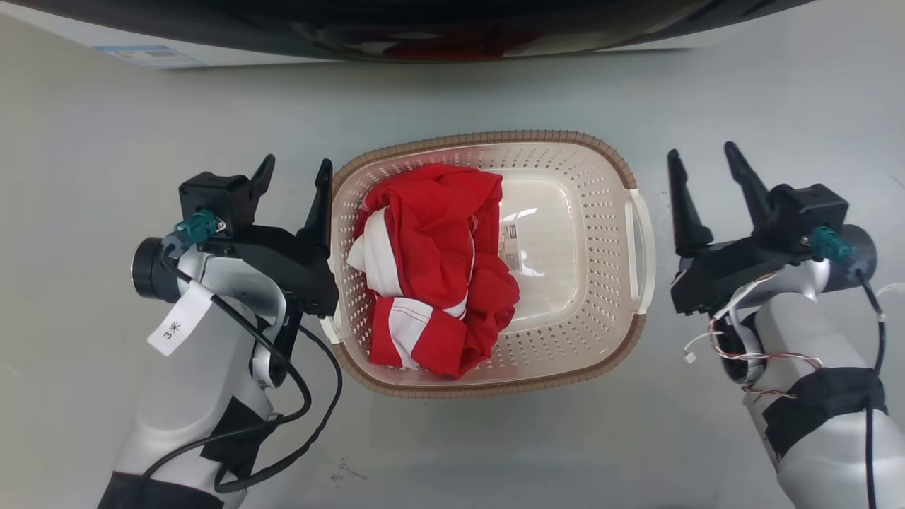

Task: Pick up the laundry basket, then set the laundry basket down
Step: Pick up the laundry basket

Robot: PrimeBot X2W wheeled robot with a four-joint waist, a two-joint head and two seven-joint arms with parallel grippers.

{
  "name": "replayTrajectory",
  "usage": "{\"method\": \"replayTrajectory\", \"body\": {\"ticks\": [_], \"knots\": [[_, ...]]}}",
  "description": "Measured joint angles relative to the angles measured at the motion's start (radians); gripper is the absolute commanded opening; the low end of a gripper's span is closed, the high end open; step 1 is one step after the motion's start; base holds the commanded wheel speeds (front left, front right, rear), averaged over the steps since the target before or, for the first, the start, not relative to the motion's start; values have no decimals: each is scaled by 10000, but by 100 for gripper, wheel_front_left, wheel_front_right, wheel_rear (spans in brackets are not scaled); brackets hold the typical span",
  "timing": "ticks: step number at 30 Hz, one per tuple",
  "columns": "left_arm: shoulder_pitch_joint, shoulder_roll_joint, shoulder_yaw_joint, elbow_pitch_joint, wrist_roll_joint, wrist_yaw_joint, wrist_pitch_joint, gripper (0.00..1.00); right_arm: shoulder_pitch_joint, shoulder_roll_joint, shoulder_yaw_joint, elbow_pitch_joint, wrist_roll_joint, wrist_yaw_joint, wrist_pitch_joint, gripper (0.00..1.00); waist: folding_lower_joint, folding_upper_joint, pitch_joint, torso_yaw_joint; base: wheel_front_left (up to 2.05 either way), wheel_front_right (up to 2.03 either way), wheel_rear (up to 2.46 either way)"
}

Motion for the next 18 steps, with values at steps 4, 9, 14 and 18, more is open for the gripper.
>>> {"method": "replayTrajectory", "body": {"ticks": [4, 9, 14, 18], "knots": [[-41, -56, -38, 571, -134, -176, 31, 100, -162, 211, 174, 431, -54, 84, 0, 100, -1, -1, 208, -4, 0, 0, 0], [-187, -144, -107, 1200, -351, -424, 119, 100, -193, 355, 276, 913, -58, 169, -2, 100, -2, -1, 476, -28, 0, 0, 0], [-204, -244, -199, 1854, -355, -562, 121, 100, -232, 466, 428, 1442, -173, 247, -13, 100, -1, -1, 747, -67, 0, 0, 0], [-285, -291, -247, 2336, -364, -619, 203, 100, -307, 527, 437, 1801, -176, 261, -17, 100, -1, -1, 927, -104, 0, 0, 0]]}}
